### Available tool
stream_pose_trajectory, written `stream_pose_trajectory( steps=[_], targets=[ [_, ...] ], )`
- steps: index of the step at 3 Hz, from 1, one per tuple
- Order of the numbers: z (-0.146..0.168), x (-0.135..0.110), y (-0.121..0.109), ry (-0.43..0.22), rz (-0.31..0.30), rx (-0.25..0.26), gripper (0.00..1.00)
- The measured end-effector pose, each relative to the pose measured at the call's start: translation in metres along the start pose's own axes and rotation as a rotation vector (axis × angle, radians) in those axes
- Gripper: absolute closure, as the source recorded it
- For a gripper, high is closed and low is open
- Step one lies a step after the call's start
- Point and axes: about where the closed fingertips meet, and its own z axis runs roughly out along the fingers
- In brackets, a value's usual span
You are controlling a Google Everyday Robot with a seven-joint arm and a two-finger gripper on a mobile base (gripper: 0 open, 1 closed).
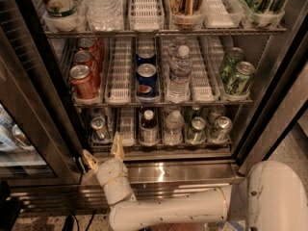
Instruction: Pick redbull can from bottom shelf of fridge
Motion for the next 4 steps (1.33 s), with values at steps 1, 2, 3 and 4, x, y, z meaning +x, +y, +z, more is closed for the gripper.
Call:
stream_pose_trajectory(
  steps=[1,2,3,4],
  targets=[
    [0.006,-0.002,-0.003,-0.021,0.003,0.056,0.27],
    [0.012,-0.004,-0.009,-0.041,-0.004,0.106,0.34],
    [0.018,-0.002,-0.013,-0.035,0.015,0.133,0.36],
    [0.02,0.002,-0.012,-0.015,0.039,0.138,0.35]
  ],
)
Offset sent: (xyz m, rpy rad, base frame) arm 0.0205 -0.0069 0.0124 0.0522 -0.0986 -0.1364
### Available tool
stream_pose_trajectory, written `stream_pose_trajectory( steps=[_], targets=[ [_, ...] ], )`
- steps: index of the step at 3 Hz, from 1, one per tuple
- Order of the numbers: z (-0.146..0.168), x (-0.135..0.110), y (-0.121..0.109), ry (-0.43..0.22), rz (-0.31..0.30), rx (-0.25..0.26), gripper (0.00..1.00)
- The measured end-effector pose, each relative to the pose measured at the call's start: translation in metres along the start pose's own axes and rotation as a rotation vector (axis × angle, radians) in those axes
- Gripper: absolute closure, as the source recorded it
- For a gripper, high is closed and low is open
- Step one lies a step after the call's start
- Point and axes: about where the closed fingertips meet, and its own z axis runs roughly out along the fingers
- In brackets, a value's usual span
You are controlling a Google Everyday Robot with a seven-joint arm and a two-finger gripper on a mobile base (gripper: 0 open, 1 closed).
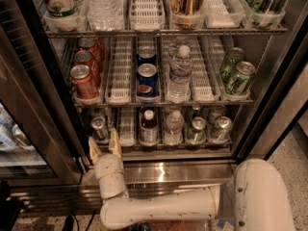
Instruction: Pick redbull can from bottom shelf of fridge
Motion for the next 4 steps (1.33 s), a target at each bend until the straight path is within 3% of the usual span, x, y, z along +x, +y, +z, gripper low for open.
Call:
stream_pose_trajectory(
  steps=[2,4],
  targets=[
    [0.007,0.021,0.011,0.096,0.029,-0.049,0.36],
    [0.031,0.02,-0.001,0.07,0.007,-0.011,0.37]
  ],
)
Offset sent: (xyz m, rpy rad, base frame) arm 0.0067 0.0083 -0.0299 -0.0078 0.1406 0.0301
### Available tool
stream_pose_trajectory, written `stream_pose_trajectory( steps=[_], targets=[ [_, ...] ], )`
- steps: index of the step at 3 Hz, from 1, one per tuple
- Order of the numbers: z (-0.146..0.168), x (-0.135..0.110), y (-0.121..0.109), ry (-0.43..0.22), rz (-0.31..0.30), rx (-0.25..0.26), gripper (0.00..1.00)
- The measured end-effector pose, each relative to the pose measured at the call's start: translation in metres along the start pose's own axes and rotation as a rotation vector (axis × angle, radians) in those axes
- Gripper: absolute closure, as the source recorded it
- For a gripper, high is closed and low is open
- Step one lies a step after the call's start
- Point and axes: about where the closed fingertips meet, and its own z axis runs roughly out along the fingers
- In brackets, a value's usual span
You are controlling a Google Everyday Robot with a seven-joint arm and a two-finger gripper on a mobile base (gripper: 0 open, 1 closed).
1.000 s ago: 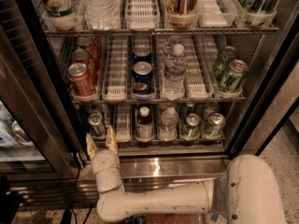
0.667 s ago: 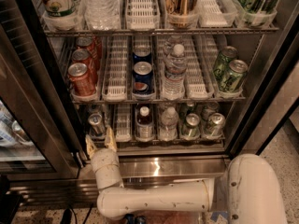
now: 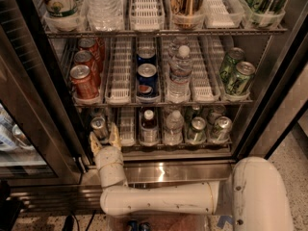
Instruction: Pick redbull can from bottom shelf of fridge
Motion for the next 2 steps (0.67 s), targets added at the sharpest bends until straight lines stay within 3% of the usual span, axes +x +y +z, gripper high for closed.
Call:
stream_pose_trajectory(
  steps=[2],
  targets=[
    [0.0053,0.0105,0.0012,0.026,0.003,0.002,0.36]
  ],
)
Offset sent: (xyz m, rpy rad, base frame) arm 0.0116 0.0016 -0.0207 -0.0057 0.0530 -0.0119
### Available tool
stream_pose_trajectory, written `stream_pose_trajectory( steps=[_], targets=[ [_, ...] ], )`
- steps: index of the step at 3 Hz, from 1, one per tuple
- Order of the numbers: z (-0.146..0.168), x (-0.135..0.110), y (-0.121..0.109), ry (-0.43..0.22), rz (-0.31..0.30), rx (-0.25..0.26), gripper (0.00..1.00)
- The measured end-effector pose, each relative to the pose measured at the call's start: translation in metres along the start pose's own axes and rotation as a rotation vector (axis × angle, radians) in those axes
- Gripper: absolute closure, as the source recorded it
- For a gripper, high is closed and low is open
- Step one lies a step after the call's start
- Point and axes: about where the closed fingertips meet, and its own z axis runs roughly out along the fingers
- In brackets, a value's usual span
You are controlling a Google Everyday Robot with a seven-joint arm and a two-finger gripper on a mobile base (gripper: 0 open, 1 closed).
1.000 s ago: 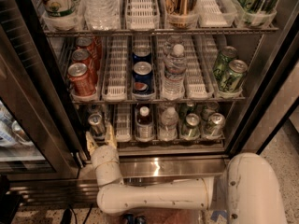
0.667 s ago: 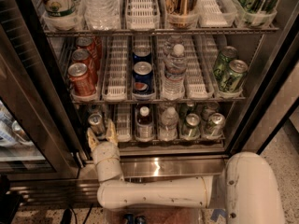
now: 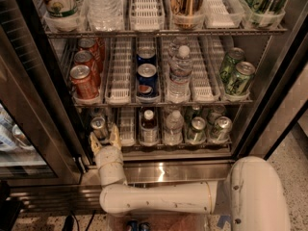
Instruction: Pick redbull can from bottom shelf of fridge
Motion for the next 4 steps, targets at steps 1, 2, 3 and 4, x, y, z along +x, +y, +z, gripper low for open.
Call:
stream_pose_trajectory(
  steps=[1,2,3,4],
  targets=[
    [0.003,0.0039,0.0017,0.011,0.002,-0.004,0.36],
    [0.0032,0.0046,0.0025,0.013,0.005,-0.008,0.55],
    [0.0023,0.0047,0.0036,0.016,0.021,-0.02,0.78],
    [0.0022,0.0045,0.0035,0.016,0.021,-0.021,1.0]
  ],
)
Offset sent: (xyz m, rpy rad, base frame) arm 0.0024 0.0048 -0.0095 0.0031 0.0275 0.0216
